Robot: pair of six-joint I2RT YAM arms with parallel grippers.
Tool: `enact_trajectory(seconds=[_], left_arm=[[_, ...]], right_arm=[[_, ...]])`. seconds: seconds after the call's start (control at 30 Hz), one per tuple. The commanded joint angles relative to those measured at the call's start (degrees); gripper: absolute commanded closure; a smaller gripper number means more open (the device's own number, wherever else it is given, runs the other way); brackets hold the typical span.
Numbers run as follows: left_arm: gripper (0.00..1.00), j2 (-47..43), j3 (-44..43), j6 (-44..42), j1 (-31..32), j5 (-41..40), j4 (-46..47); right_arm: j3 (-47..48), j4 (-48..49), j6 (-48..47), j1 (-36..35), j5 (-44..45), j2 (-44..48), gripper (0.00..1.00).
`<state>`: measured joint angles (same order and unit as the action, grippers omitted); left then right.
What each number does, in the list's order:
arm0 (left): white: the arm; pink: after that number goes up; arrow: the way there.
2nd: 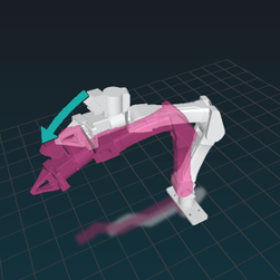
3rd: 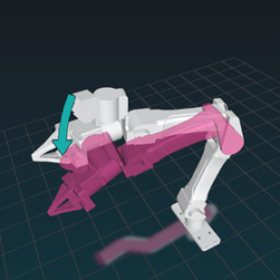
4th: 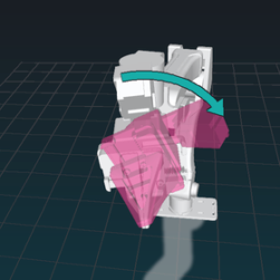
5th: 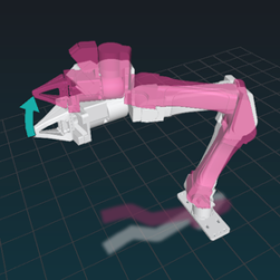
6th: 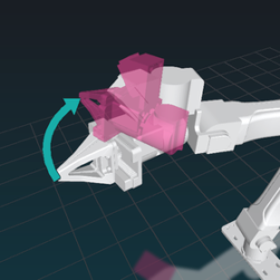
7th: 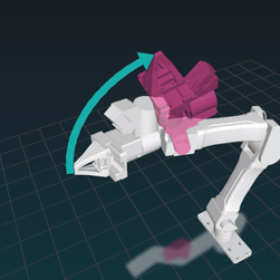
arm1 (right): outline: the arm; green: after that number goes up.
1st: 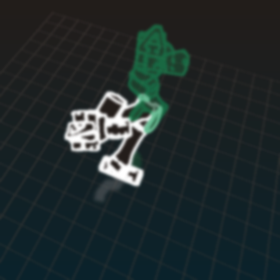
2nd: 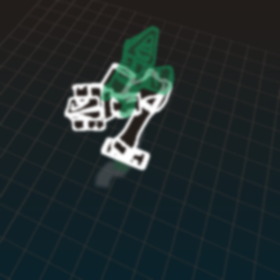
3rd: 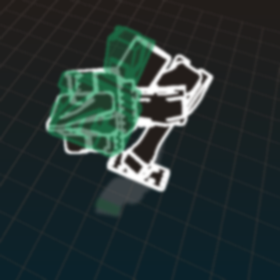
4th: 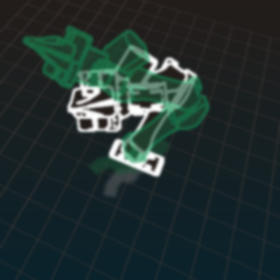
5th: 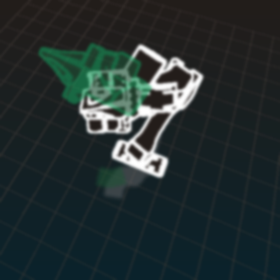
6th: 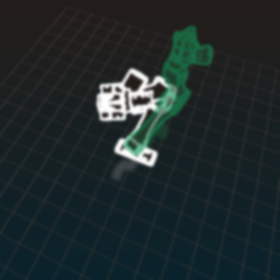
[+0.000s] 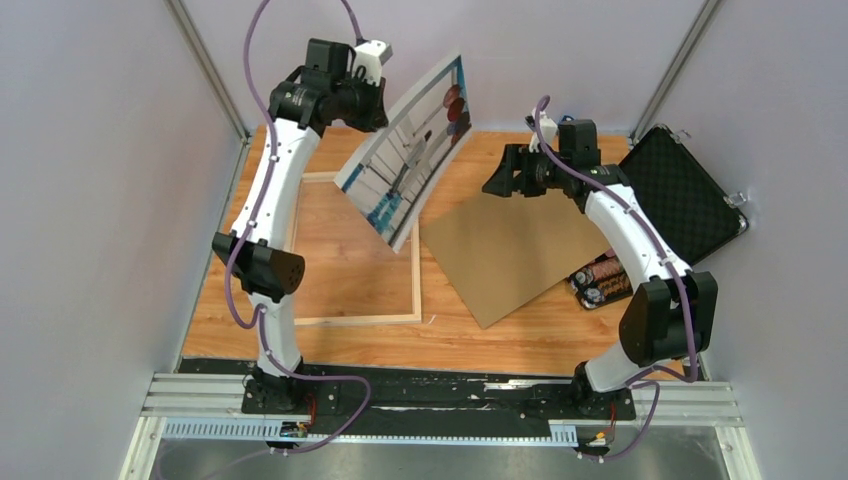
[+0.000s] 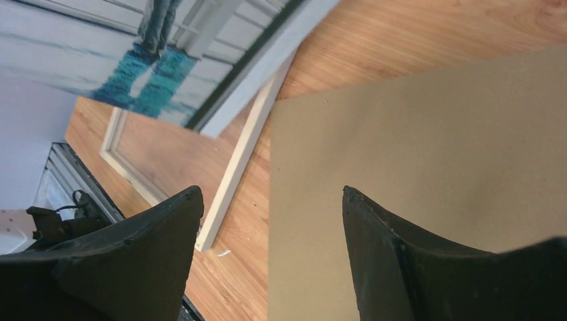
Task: Put the photo into the frame
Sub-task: Pick up the photo at the center of the board, then turn over the photo from the photo frame.
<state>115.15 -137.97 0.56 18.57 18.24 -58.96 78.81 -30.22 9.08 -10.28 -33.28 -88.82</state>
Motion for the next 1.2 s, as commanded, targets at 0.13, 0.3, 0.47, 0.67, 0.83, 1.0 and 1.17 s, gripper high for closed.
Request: enact_trajectory(seconds=[0.13, 0.3, 0.47, 0.67, 0.83, 1.0, 1.17], left_arm=[[1.0, -6.5, -8.2, -6.4, -0.1, -11.4, -6.6], [1.0, -10.1, 0.5, -7.5, 2.8, -14.1, -4.5], [1.0, -13.5, 15.3, -5.7, 8.7, -17.2, 2.9], [1.0, -13.9, 24.6, -3.2, 15.4, -21.2, 6.9], [1.0, -11.4, 26.6, 1.0, 18.4, -19.0, 7.3], [1.0, -9.8, 31.8, 5.3, 19.7, -15.0, 11.0], [1.0, -9.1, 37.1, 8.5, 22.5, -15.0, 17.0]], right_arm=[[3.7, 3.9, 5.2, -1.2, -2.3, -0.8, 0.26], [2.3, 4.9, 5.8, -1.3, -3.2, 0.0, 0.26], [0.8, 7.3, 8.1, -1.2, -5.8, 1.1, 0.25], [-2.2, 11.6, 13.2, -1.1, -11.7, 1.0, 0.22], [-4.8, 15.1, 18.5, 0.3, -14.0, -0.1, 0.19], [-6.9, 17.1, 22.4, 1.9, -14.9, -0.4, 0.18], [-9.6, 19.6, 26.1, 3.2, -15.9, -1.0, 0.18]])
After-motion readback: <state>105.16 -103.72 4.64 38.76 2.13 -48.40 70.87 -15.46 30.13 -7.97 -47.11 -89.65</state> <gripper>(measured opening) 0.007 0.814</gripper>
